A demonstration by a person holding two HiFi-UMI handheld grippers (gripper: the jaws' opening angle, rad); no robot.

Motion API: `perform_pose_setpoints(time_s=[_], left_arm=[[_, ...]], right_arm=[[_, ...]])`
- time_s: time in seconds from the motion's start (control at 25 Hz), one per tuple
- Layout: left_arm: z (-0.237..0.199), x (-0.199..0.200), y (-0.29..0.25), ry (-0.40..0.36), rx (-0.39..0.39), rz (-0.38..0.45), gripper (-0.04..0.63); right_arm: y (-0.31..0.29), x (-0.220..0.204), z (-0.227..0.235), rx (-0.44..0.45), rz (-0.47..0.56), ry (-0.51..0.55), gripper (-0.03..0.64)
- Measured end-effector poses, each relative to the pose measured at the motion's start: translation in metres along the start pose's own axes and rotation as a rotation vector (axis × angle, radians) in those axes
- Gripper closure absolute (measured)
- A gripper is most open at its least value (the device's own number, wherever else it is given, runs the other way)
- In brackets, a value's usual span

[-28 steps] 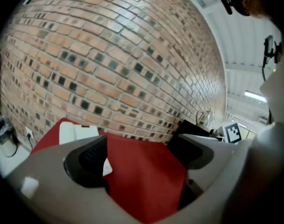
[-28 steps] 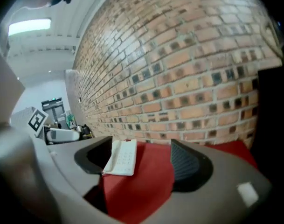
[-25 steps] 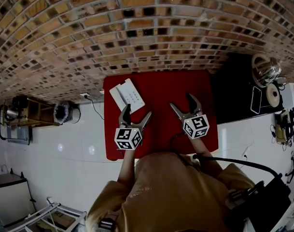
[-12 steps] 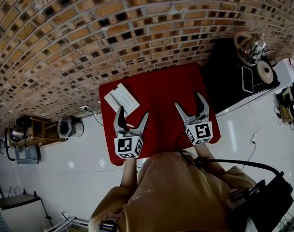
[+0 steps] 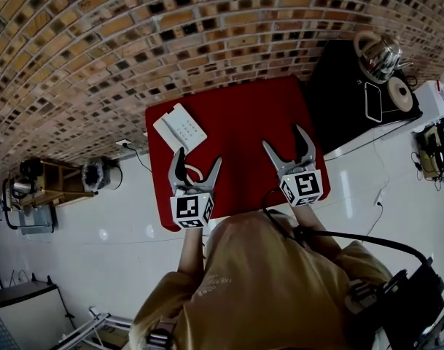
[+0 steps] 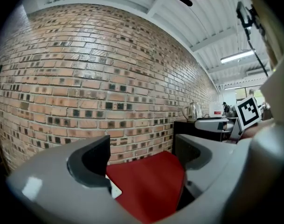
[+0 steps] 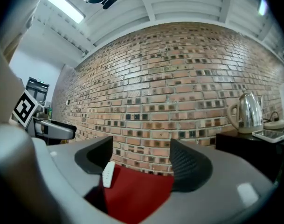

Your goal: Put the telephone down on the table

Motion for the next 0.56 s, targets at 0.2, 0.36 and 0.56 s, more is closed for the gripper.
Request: perform_pose_setpoints(time_s=[0.2,0.36,0.56], left_arm=[[0.007,-0.010,0.009,0.008,0.001,-0.004,0.155],[0.003,-0.012,0.012,0.018,0.013,-0.005,0.155],[-0.007,-0.013,0.016,0.015,0.034,0.008,0.158]], right_arm=[[0.006,-0.009,-0.006,0.010,-0.023,0.012,0.244],[0.003,-0.010,-0.009,0.015,-0.033,0.019,0.244],[-0.003,-0.011,-0.016,0.032,-0.032,0.021,0.244]])
Point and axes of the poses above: the fingertips, and each gripper's own axes: y backward along the fingers, z to its right, x out of its top, the point moved 5 cm from there along y, backward along the fingers, and after that the axes turned 2 degrees about y, right-handed, at the moved point
